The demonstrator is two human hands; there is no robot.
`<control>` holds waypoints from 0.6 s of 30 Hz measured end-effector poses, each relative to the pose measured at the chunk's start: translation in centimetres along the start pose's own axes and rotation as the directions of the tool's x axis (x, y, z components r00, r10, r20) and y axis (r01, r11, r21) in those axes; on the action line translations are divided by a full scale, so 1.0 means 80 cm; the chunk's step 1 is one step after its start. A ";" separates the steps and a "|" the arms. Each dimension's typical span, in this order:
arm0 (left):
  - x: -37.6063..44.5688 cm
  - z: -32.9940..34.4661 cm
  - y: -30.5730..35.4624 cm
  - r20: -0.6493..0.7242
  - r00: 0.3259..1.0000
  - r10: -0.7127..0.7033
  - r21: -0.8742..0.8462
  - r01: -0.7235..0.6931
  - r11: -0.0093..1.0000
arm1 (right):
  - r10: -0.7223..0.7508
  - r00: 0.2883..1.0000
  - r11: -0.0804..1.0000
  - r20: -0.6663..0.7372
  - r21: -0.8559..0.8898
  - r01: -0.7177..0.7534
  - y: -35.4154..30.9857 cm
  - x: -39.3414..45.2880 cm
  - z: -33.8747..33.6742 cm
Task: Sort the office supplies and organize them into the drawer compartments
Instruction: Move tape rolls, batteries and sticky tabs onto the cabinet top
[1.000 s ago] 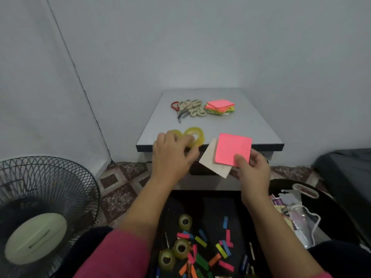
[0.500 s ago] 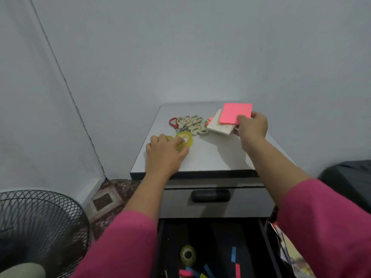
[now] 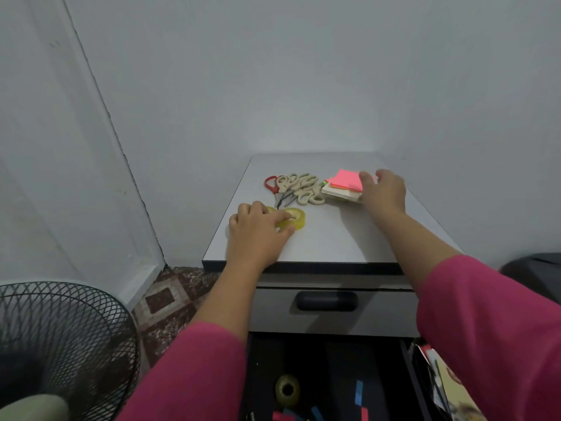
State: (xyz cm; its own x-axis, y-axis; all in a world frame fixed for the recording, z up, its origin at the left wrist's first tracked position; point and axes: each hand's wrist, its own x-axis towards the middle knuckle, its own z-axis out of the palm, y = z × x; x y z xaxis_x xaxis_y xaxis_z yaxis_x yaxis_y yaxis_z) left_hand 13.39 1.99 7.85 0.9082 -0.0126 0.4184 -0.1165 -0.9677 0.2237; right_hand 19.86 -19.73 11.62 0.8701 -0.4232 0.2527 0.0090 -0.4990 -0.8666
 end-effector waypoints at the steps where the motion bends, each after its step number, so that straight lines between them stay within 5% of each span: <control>1: 0.001 0.000 0.000 0.003 1.000 -0.005 0.002 0.005 1.000 | -0.024 1.000 1.000 0.000 -0.002 0.024 0.004 -0.007 -0.003; 12: 0.006 0.001 0.002 0.068 0.997 -0.036 0.079 0.031 0.996 | -0.021 1.000 0.999 0.019 0.037 0.021 0.028 -0.050 -0.019; 18: -0.001 -0.002 0.002 -0.099 0.993 -0.069 -0.049 0.064 0.997 | -0.005 0.999 0.998 0.039 0.061 0.002 0.028 -0.053 -0.021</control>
State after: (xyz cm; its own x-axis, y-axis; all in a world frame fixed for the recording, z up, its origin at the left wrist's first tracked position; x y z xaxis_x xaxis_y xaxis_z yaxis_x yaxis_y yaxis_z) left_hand 13.24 1.86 8.02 0.8698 0.0789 0.4870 -0.0774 -0.9531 0.2926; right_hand 15.40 -20.33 9.34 0.8886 -0.3911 0.2396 0.0409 -0.4529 -0.8906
